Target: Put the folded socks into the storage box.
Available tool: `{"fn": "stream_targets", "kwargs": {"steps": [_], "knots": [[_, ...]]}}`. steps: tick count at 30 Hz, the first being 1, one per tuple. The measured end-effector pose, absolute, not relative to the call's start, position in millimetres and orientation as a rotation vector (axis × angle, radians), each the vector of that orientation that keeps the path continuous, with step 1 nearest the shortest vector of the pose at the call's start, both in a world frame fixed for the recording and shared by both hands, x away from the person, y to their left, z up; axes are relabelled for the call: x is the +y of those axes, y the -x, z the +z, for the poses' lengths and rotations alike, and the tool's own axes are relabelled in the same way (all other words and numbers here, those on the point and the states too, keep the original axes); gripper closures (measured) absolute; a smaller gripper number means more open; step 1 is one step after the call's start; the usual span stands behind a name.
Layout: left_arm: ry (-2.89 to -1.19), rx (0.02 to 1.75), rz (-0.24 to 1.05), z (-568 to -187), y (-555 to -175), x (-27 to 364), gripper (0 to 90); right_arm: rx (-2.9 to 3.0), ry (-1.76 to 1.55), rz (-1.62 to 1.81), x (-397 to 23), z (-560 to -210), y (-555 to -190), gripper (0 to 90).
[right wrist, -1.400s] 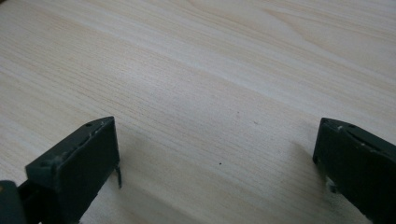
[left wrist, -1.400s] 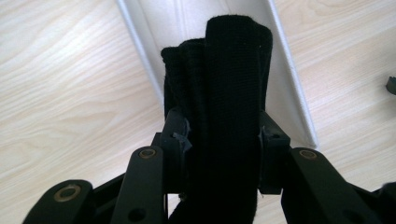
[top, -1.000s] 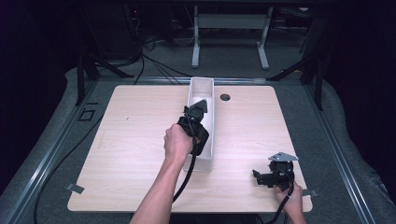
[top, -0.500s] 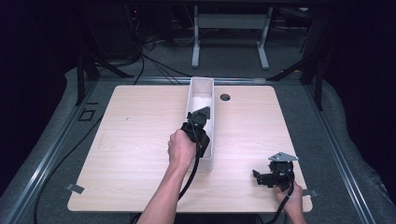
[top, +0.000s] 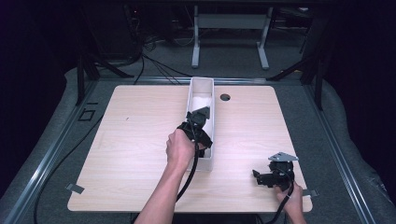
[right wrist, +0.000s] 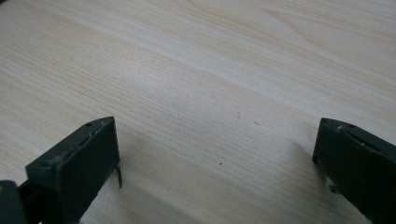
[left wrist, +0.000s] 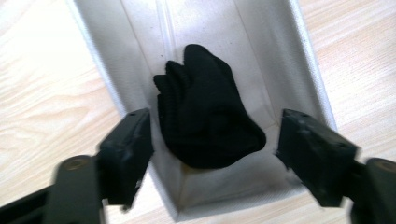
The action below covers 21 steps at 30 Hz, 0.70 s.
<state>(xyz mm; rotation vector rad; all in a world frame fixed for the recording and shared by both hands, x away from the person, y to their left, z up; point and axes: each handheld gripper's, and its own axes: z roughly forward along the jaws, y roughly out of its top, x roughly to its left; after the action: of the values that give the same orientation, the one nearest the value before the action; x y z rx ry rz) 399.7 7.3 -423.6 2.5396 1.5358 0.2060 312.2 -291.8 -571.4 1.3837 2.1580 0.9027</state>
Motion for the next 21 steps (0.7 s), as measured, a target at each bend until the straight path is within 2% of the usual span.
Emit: {"fn": "stream_targets", "kwargs": {"steps": [4, 21], "knots": [[-2.521, 1.531, 0.216, -416, -399, 15, 16.0, 2.158, -1.384, 0.903, -292, -571, -312, 0.0], [-2.429, 1.507, 0.265, -370, -388, 69, 0.4, 2.163, -1.385, 0.898, -292, -571, -312, 0.0]]}}
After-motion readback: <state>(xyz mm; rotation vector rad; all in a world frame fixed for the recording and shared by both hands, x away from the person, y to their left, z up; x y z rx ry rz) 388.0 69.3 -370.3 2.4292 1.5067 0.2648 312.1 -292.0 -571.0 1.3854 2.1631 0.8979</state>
